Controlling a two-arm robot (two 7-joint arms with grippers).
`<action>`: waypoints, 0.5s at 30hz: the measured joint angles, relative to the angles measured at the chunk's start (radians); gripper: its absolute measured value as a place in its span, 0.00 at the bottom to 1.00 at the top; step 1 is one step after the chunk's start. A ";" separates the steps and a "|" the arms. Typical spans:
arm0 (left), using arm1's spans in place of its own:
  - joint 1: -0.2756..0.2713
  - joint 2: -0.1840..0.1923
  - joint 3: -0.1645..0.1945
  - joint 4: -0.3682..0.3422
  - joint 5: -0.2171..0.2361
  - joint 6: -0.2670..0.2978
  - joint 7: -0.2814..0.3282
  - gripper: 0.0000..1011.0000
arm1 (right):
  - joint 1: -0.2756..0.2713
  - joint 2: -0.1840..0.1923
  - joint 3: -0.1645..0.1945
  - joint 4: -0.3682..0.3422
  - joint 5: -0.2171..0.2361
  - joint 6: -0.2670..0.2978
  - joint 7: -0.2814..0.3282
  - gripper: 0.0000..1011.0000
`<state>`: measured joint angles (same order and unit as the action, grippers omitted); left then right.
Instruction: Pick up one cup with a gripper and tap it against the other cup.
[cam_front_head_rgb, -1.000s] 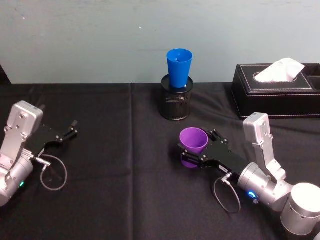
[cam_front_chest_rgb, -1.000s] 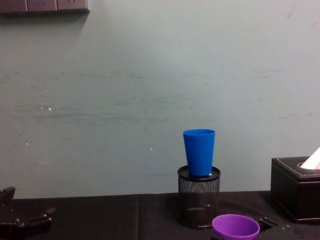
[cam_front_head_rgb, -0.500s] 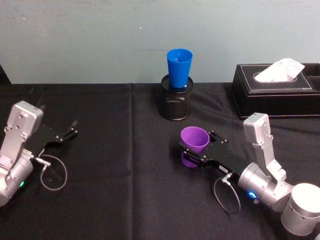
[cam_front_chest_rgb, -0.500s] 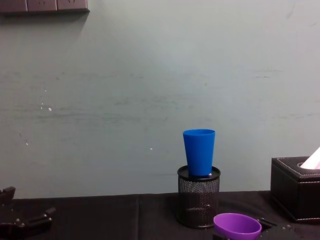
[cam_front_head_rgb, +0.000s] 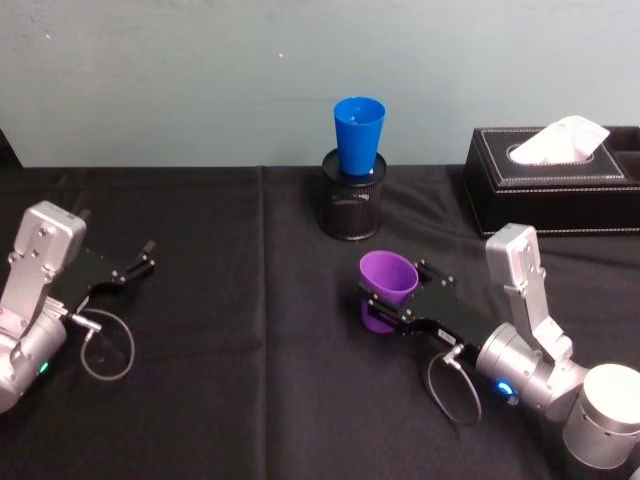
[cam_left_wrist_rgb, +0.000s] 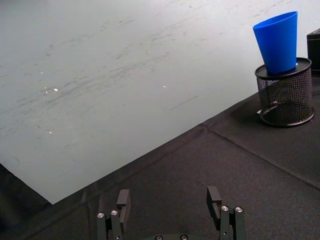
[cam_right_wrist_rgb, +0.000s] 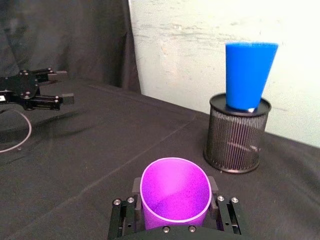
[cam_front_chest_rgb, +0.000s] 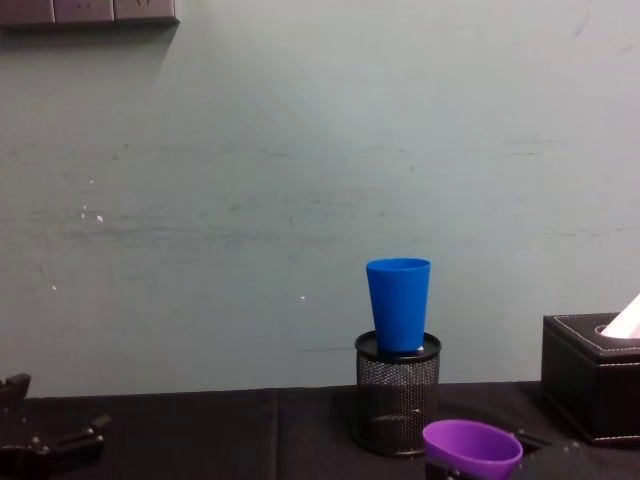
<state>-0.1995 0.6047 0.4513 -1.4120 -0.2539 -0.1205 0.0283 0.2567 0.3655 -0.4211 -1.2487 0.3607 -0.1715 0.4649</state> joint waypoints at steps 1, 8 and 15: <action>0.000 0.000 0.000 0.000 0.000 0.000 0.000 0.99 | -0.001 0.004 0.002 -0.015 -0.008 0.007 0.000 0.72; 0.000 0.000 0.000 0.000 0.000 0.000 0.000 0.99 | -0.006 0.032 0.012 -0.116 -0.046 0.071 -0.003 0.72; 0.000 0.000 0.000 0.000 0.000 0.000 0.000 0.99 | -0.003 0.061 0.031 -0.225 -0.052 0.161 -0.008 0.72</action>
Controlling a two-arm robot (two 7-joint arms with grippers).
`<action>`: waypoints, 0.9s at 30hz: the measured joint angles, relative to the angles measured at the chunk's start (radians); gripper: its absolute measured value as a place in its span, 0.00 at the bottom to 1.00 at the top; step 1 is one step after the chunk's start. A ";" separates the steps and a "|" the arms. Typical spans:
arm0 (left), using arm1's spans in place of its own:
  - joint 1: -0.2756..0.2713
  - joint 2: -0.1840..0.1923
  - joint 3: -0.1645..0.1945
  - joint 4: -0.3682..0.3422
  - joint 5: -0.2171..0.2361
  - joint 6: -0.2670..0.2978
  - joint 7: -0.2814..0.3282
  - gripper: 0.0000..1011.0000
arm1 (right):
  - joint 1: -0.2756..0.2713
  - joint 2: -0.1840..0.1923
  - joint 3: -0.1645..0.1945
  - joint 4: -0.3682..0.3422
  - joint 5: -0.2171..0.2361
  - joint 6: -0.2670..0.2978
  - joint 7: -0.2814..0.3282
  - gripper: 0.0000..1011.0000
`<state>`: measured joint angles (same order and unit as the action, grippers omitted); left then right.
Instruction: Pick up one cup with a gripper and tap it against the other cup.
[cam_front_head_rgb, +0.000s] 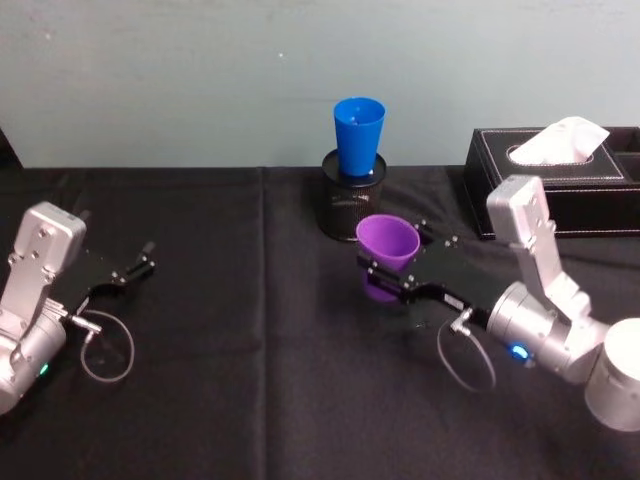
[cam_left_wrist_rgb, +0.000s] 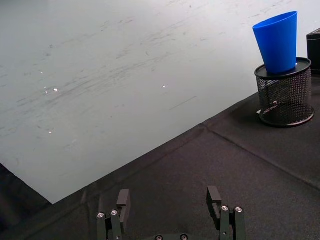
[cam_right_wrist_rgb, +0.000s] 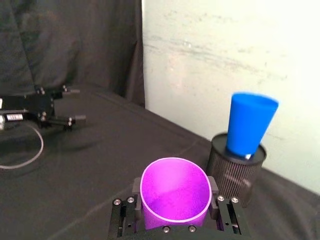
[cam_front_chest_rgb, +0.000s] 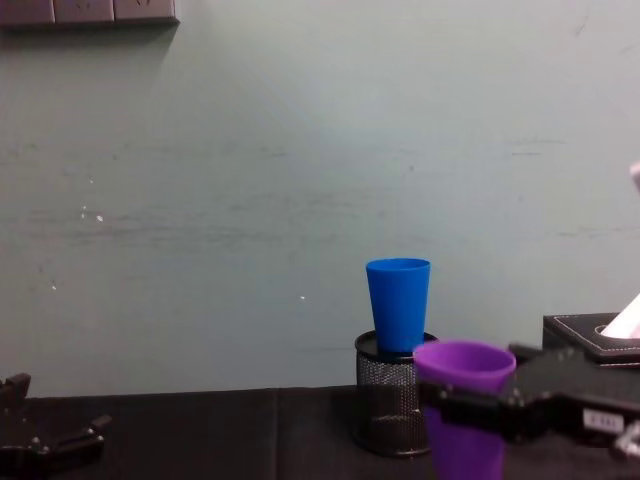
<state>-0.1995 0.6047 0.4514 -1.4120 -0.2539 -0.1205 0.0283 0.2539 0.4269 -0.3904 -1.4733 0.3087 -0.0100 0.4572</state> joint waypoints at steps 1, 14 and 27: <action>0.000 0.000 0.000 0.000 0.000 0.000 0.000 0.99 | 0.002 0.003 0.003 -0.011 0.001 0.010 0.000 0.72; 0.000 0.000 0.000 0.000 0.000 0.000 0.000 0.99 | 0.040 0.023 0.023 -0.094 0.050 0.130 -0.003 0.72; 0.000 0.000 0.000 0.000 0.000 0.000 0.000 0.99 | 0.047 0.027 0.016 -0.104 0.054 0.149 -0.013 0.72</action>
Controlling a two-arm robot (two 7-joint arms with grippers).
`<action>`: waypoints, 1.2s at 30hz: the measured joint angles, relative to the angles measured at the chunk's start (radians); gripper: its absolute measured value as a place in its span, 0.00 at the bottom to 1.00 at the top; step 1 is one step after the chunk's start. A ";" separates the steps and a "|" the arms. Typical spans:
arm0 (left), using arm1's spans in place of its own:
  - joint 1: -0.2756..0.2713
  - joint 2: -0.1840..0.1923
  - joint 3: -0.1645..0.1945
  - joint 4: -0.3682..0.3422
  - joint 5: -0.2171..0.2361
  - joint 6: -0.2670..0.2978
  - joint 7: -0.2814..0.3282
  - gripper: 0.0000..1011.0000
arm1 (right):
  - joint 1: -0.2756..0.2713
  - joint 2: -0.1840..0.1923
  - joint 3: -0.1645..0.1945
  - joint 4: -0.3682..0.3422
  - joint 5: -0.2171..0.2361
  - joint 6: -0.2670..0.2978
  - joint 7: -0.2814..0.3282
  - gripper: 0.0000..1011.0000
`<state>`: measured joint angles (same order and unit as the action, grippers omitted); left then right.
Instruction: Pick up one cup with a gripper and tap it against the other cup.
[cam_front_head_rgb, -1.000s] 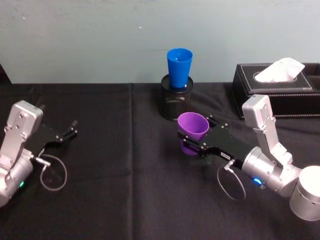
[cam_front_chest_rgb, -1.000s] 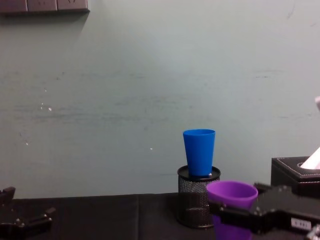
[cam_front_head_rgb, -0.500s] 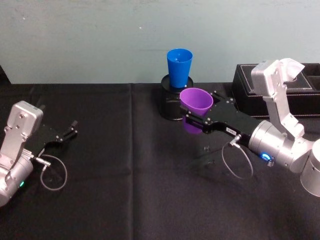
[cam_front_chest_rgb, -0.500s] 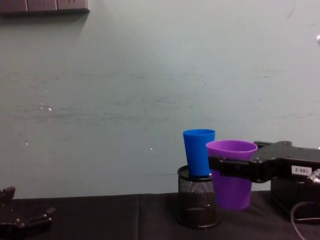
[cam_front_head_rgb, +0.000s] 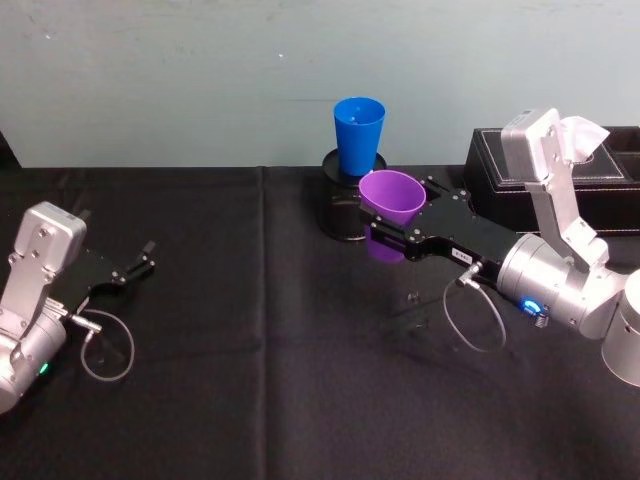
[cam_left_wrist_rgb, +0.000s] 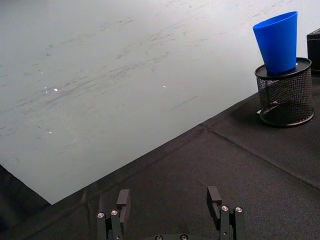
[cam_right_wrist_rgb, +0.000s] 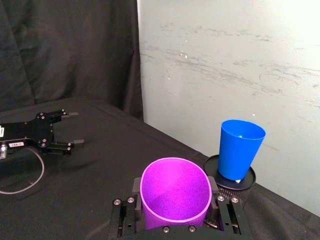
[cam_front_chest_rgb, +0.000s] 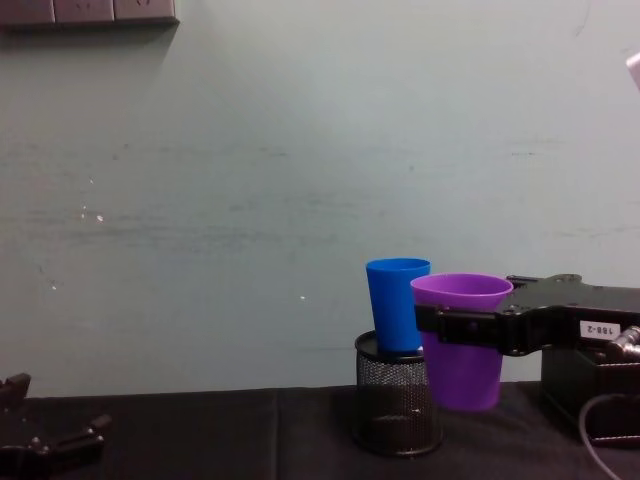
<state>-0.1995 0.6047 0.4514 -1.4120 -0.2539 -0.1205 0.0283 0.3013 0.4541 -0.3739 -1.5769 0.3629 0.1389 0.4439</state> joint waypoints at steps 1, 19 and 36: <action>0.000 0.000 0.000 0.000 0.000 0.000 0.000 0.99 | 0.000 0.000 0.000 0.000 0.000 0.000 0.000 0.72; 0.000 0.000 0.000 0.000 0.000 0.000 0.000 0.99 | 0.000 -0.002 0.002 0.003 0.001 -0.003 0.003 0.72; 0.000 0.000 0.000 0.000 0.000 0.000 0.000 0.99 | 0.000 -0.002 0.002 0.004 0.002 -0.004 0.004 0.72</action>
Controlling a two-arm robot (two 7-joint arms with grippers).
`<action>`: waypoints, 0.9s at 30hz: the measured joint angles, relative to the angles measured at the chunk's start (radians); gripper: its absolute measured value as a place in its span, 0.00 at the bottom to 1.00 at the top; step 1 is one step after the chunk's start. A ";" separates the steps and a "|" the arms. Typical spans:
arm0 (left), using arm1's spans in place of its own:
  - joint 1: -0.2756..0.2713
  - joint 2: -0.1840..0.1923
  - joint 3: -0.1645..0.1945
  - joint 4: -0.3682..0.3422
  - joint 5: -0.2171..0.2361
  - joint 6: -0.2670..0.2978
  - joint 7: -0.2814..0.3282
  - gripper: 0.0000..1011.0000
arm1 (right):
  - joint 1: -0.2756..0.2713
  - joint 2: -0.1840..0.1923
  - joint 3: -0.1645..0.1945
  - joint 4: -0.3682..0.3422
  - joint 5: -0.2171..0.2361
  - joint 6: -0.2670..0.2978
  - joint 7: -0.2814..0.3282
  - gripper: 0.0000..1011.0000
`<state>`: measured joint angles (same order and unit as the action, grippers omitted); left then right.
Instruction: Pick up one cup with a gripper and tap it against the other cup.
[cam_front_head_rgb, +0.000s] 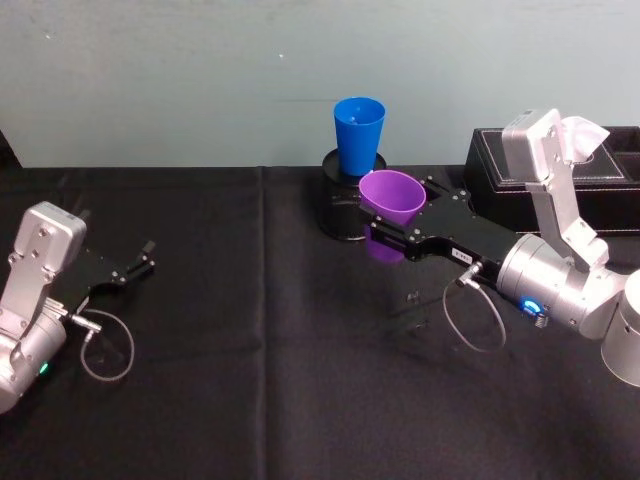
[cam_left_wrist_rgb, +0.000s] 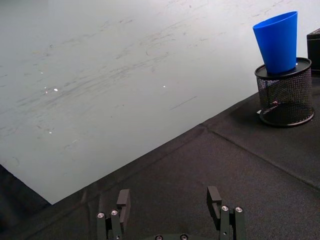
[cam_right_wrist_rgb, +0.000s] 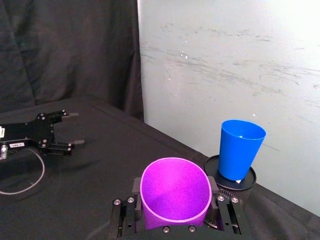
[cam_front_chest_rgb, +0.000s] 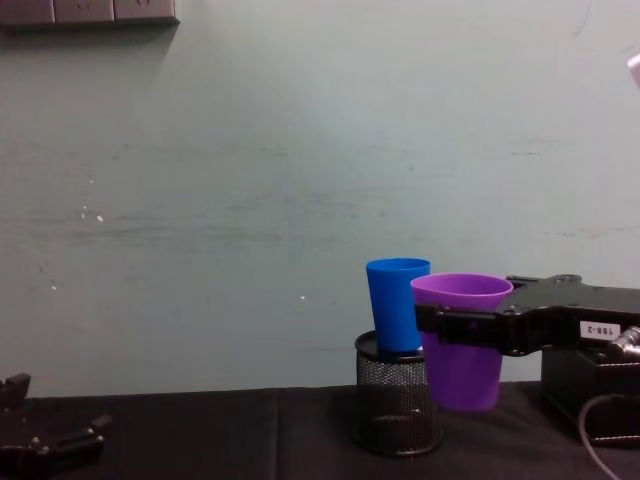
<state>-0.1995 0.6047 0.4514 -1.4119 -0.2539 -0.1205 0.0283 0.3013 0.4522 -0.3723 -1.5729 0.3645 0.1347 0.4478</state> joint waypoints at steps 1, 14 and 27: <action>0.000 0.000 0.000 0.000 0.000 0.000 0.000 0.99 | 0.000 0.000 0.000 0.000 0.000 0.000 0.000 0.72; 0.000 0.000 0.000 0.000 0.000 0.000 0.000 0.99 | 0.000 0.000 0.000 0.000 0.000 0.000 0.000 0.72; 0.000 0.000 0.000 0.000 0.000 0.000 0.000 0.99 | 0.000 0.000 0.000 0.000 0.000 0.000 0.000 0.72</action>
<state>-0.1995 0.6047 0.4514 -1.4120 -0.2539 -0.1205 0.0283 0.3013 0.4522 -0.3723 -1.5728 0.3645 0.1349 0.4482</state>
